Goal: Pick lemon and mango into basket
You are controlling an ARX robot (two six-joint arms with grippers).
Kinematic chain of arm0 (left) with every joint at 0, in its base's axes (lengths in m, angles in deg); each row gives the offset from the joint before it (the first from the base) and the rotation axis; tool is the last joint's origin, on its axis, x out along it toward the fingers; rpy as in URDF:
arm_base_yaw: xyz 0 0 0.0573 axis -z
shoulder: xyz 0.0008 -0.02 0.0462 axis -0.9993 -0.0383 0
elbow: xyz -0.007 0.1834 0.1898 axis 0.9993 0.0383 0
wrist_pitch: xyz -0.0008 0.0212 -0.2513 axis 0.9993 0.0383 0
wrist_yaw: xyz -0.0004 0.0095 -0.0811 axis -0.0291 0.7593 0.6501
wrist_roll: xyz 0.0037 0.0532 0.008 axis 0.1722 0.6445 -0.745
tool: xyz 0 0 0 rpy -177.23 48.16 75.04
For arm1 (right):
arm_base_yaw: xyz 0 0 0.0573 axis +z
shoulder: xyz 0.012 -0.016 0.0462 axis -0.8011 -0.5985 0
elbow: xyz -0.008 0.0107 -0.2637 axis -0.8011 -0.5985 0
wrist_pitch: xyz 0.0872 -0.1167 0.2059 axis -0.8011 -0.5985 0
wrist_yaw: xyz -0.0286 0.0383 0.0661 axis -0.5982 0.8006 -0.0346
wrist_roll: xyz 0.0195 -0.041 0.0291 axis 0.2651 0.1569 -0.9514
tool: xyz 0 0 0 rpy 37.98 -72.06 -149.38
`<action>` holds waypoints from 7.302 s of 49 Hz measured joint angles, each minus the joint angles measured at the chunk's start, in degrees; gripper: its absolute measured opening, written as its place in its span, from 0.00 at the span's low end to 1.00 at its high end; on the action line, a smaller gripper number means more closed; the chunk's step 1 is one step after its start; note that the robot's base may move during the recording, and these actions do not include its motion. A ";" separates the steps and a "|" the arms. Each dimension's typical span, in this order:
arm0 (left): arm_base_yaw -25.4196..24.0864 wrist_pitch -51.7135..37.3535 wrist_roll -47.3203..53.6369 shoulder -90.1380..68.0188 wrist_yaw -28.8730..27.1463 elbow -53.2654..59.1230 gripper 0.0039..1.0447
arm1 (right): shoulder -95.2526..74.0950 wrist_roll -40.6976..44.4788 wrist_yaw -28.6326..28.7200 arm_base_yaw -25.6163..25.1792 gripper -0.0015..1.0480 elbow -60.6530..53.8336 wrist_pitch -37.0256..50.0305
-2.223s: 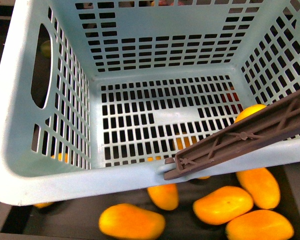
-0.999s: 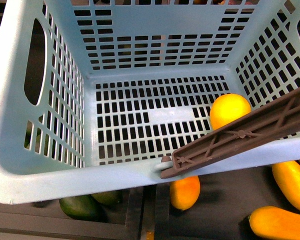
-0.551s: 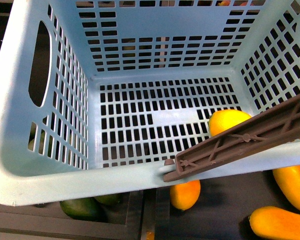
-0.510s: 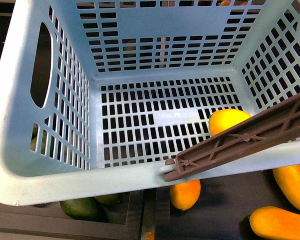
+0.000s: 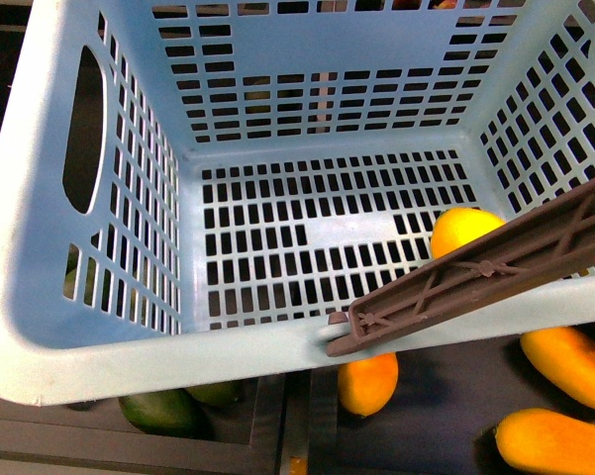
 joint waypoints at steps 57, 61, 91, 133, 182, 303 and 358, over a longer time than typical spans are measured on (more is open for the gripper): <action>0.00 0.00 0.00 0.00 -0.02 0.00 0.05 | 37.88 -20.55 20.35 -10.62 0.58 -16.09 -1.79; 0.00 0.00 -0.02 0.00 0.00 0.00 0.05 | 45.24 -23.15 22.45 -11.69 0.57 -17.49 -3.58; 0.00 0.00 0.00 0.00 0.00 0.00 0.05 | 71.95 -35.32 8.81 16.79 0.57 -14.88 -12.72; 0.00 0.02 0.02 -0.15 -0.07 0.02 0.05 | 79.62 -33.03 -10.23 22.58 0.54 -31.87 12.50; 0.00 0.02 0.09 -0.15 -0.04 0.02 0.05 | 107.69 -31.80 -6.78 18.75 0.02 -52.19 4.07; 0.48 0.00 -0.24 -0.17 0.09 -0.02 0.05 | 138.46 -31.78 -6.80 18.78 0.92 -53.94 -23.69; -0.87 0.00 0.15 -0.15 -1.33 -0.02 0.05 | 138.49 -31.76 -6.23 18.69 0.92 -53.96 -23.69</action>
